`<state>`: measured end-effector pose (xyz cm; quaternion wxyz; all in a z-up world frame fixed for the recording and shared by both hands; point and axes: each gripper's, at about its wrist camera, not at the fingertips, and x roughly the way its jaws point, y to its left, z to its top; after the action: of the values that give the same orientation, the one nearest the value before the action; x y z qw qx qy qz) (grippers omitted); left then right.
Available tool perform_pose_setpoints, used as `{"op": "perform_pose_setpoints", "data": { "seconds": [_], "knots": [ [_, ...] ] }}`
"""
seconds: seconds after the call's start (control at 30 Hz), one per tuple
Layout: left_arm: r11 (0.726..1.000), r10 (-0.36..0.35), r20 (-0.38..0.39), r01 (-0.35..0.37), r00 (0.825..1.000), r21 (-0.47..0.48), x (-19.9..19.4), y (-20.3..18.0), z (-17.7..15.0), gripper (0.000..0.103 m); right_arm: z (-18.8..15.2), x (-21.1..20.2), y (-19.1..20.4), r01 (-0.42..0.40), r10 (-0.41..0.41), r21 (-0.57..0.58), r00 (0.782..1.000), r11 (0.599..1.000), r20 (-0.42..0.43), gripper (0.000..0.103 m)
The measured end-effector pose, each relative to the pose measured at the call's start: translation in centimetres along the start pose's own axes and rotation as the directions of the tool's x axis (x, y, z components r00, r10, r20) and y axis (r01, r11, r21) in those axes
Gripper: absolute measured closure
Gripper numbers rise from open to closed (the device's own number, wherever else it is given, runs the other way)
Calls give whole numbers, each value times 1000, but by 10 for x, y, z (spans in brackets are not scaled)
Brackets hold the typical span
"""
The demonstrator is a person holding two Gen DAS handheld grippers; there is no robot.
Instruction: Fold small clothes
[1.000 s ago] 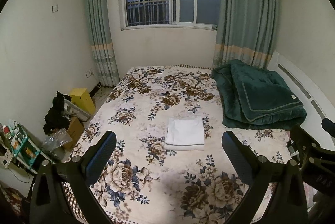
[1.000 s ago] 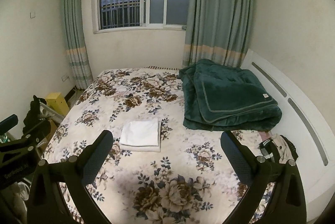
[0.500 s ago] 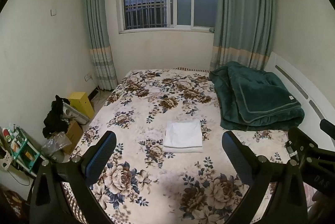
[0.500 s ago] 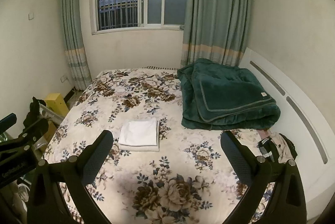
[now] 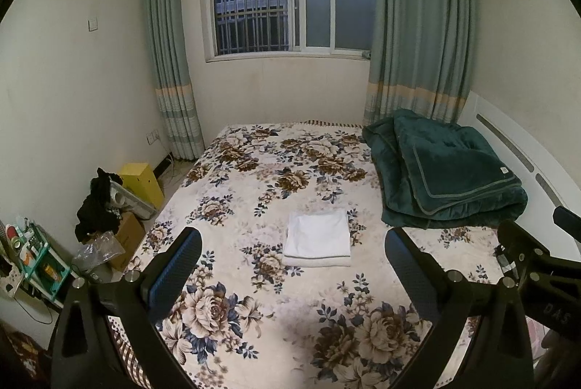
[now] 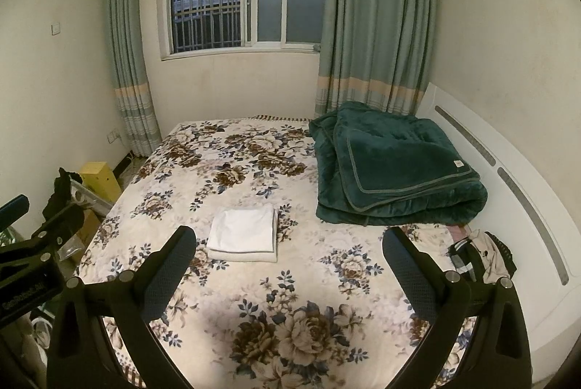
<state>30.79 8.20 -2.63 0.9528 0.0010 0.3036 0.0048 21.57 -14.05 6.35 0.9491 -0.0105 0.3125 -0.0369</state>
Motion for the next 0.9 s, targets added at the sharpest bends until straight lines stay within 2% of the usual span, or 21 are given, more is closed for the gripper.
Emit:
{"op": "perform_pose_setpoints", "data": {
  "seconds": [0.9],
  "knots": [
    [1000,-2,11,2,1000,1,-5,-2,2,0,7,-9,-2,-4,4,0,1000,1000,17,0]
  ]
}}
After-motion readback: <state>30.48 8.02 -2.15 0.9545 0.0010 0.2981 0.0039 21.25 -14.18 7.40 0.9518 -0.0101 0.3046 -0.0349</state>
